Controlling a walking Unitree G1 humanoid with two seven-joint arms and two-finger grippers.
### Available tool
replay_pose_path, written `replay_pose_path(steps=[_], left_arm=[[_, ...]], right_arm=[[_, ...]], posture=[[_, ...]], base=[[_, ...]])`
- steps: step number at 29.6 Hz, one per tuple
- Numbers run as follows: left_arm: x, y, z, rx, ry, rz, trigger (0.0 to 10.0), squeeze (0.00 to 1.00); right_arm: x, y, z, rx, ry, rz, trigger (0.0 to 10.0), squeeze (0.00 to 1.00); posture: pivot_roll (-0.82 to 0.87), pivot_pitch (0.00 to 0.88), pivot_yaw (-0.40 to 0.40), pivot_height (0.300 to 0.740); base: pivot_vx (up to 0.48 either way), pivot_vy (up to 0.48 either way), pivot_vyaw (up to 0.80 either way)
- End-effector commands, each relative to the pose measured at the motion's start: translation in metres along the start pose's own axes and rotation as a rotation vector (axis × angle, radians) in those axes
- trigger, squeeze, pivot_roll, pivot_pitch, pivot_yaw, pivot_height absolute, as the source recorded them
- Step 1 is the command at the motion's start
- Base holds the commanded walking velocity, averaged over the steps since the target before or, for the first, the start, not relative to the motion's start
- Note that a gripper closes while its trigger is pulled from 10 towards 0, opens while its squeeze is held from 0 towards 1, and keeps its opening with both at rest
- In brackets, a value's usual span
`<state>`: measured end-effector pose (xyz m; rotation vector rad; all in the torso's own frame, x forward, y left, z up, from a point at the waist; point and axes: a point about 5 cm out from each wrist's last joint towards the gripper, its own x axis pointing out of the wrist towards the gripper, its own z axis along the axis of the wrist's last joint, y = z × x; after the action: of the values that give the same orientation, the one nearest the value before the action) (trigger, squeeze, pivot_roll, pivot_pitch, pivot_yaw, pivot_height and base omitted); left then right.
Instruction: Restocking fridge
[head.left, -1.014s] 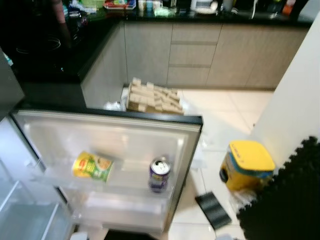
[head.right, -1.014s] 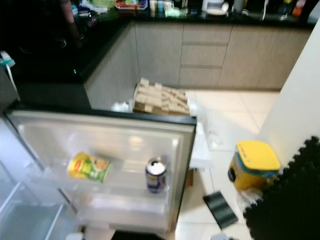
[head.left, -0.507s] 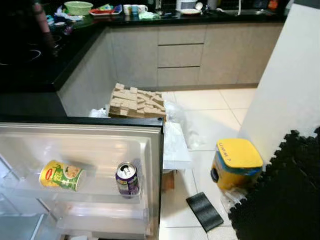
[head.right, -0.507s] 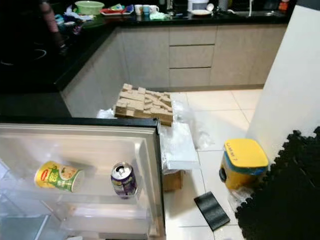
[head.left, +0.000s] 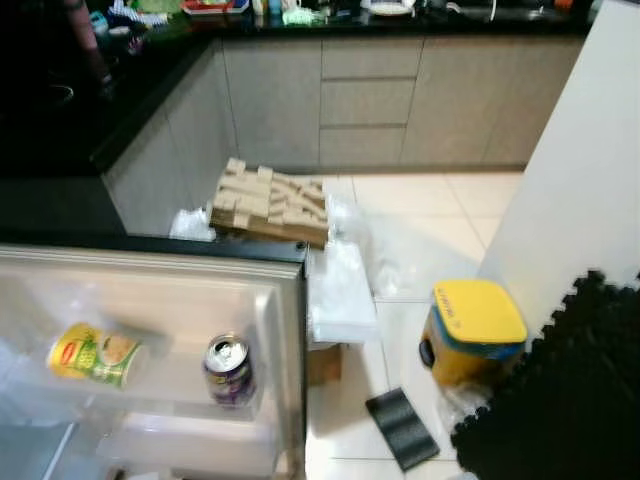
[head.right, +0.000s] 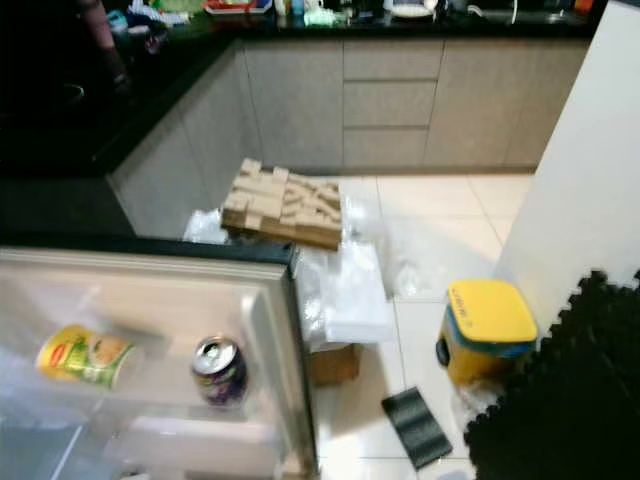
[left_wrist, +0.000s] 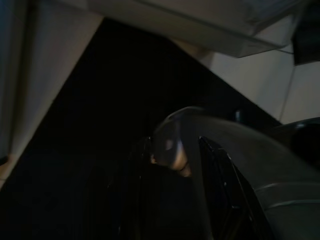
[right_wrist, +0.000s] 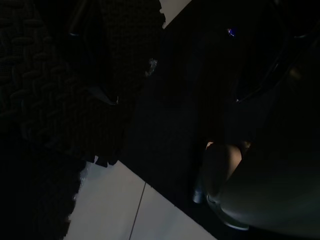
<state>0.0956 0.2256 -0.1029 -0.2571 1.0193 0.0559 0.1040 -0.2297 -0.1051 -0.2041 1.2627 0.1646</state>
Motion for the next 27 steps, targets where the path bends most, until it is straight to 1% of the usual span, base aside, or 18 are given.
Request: replay_pose_path(steps=[1,3,5,6,9,10,12,13,14,15,16,18,19,20,22,23,24,27], left_arm=[[-0.003,0.008,0.0,-0.012,0.002,0.03,10.0,0.0],[-0.004,0.013,0.003,-0.027,-0.018,0.062,10.0,0.0],[-0.007,0.025,0.01,-0.052,-0.063,0.131,10.0,0.0],[-0.007,0.025,0.01,-0.052,-0.063,0.131,10.0,0.0],[-0.009,0.031,0.015,-0.08,-0.094,0.172,10.0,0.0],[-0.011,0.038,0.022,-0.099,-0.129,0.215,10.0,0.0],[-0.018,0.057,0.04,-0.182,-0.237,0.303,10.0,0.0],[-0.018,0.057,0.04,-0.182,-0.237,0.303,10.0,0.0],[-0.021,0.064,0.047,-0.21,-0.276,0.329,10.0,0.0],[-0.023,0.068,0.058,-0.244,-0.329,0.314,10.0,0.0],[-0.024,0.069,0.07,-0.26,-0.381,0.263,10.0,0.0],[-0.026,0.07,0.091,-0.25,-0.464,0.18,10.0,0.0],[-0.026,0.07,0.091,-0.25,-0.464,0.18,10.0,0.0],[-0.027,0.072,0.097,-0.245,-0.489,0.165,10.0,0.0],[-0.034,0.08,0.113,-0.242,-0.554,0.157,10.0,0.0],[-0.034,0.08,0.113,-0.242,-0.554,0.157,10.0,0.0],[-0.037,0.083,0.118,-0.241,-0.576,0.156,10.0,0.0],[-0.051,0.097,0.139,-0.212,-0.653,0.127,10.0,0.0]], right_arm=[[0.001,0.004,-0.001,0.006,0.004,0.011,10.0,0.0],[0.001,0.005,-0.001,0.006,0.004,0.012,10.0,0.0],[0.001,0.005,-0.001,0.005,0.004,0.015,10.0,0.0],[0.001,0.005,-0.001,0.005,0.004,0.015,10.0,0.0],[0.001,0.005,-0.001,0.005,0.004,0.016,10.0,0.0],[0.001,0.005,-0.001,0.004,0.004,0.017,10.0,0.0],[0.001,0.005,-0.001,0.003,0.004,0.017,10.0,0.0],[0.001,0.005,-0.001,0.003,0.004,0.017,10.0,0.0],[0.001,0.005,-0.001,0.002,0.004,0.018,10.0,0.0],[0.001,0.005,-0.001,-0.001,0.005,0.018,10.0,0.0],[0.001,0.005,-0.001,-0.002,0.006,0.017,10.0,0.0],[0.001,0.004,-0.002,-0.005,0.007,0.016,10.0,0.0],[0.001,0.004,-0.002,-0.005,0.007,0.016,10.0,0.0],[0.001,0.004,-0.002,-0.005,0.007,0.015,10.0,0.0],[0.001,0.004,-0.002,-0.004,0.007,0.015,10.0,0.0],[0.001,0.004,-0.002,-0.004,0.007,0.015,10.0,0.0],[0.001,0.004,-0.002,-0.004,0.008,0.015,10.0,0.0],[0.001,0.006,-0.002,-0.004,0.009,0.019,10.0,0.0]], posture=[[-0.05,0.0,-0.004,0.74],[-0.05,0.0,-0.004,0.74],[-0.05,0.0,-0.004,0.74],[-0.05,0.0,-0.004,0.74],[-0.05,0.0,-0.004,0.74],[-0.05,0.0,-0.004,0.74],[-0.05,0.0,-0.004,0.74],[-0.05,0.0,-0.004,0.74],[-0.05,0.0,-0.005,0.74],[-0.05,0.0,-0.005,0.74],[-0.05,0.0,-0.002,0.74],[-0.05,0.0,-0.002,0.74],[-0.05,0.0,-0.002,0.74],[-0.05,0.0,-0.002,0.74],[-0.05,0.0,0.004,0.74],[-0.05,0.0,0.004,0.74],[-0.05,0.0,0.004,0.74],[-0.05,0.0,0.014,0.74]], base=[[0.0,0.0,0.0],[0.0,0.0,0.0],[0.0,0.0,0.0],[0.0,0.0,0.0],[0.0,0.0,0.0],[0.0,0.0,0.0],[0.0,0.0,0.0],[0.0,0.0,0.0],[0.0,0.0,0.0],[0.0,0.0,0.0],[0.0,0.0,0.0],[0.0,0.0,0.0],[0.0,0.0,0.0],[0.0,0.0,0.0],[0.0,0.0,0.0],[0.0,0.0,0.0],[0.0,0.0,0.0],[0.0,0.0,0.0]])
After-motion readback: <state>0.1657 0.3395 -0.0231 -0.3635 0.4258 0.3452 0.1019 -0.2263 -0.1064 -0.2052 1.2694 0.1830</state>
